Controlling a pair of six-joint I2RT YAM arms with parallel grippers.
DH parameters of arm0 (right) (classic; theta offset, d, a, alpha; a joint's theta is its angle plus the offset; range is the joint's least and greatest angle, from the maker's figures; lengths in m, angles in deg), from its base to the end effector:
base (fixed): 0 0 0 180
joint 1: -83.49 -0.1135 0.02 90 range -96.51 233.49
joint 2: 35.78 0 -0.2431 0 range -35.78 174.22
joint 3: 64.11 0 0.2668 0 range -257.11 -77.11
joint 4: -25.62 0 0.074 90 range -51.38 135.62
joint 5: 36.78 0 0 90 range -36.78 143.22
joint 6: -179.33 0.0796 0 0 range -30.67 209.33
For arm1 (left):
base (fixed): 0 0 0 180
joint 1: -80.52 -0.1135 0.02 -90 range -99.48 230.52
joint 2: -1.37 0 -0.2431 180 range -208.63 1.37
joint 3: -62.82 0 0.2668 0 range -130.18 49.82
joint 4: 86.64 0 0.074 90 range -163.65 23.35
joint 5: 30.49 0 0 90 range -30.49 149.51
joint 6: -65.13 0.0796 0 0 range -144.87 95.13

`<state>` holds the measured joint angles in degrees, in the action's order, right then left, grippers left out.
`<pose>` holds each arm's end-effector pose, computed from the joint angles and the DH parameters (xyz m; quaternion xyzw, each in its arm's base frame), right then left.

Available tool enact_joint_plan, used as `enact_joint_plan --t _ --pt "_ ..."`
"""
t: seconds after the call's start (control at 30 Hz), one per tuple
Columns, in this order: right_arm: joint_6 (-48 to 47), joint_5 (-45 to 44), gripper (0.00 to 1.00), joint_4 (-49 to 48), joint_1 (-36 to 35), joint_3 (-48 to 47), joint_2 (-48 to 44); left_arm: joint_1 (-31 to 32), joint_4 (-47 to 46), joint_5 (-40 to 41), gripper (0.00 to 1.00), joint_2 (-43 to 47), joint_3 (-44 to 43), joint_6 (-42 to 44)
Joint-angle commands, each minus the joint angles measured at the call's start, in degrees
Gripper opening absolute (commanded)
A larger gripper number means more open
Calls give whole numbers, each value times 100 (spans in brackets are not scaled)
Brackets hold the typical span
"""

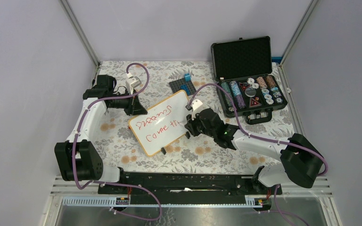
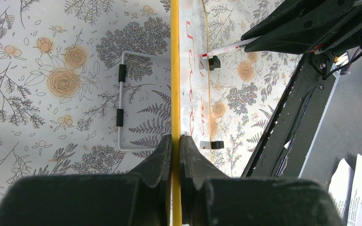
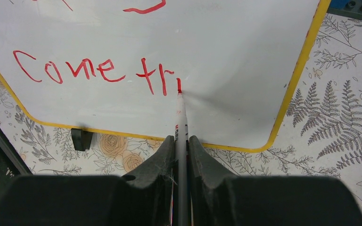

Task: Write a sentence on the whiteboard

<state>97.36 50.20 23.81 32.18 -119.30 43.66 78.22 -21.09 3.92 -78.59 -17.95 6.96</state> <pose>0.2287 0.2788 0.1843 -0.2928 0.7777 0.2561 0.4938 0.2976 -0.0538 0.2490 0.3186 0.8087 -0.3782 0.3184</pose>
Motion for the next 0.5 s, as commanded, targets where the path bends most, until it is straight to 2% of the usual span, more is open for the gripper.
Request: enact_joint_plan --t 0.0,0.47 --pt "28 -170 0 -54 77 27 -140 110 18 100 0 -10 70 172" --pt "-92 -552 0 164 112 -125 -232 108 20 93 0 -6 56 152"
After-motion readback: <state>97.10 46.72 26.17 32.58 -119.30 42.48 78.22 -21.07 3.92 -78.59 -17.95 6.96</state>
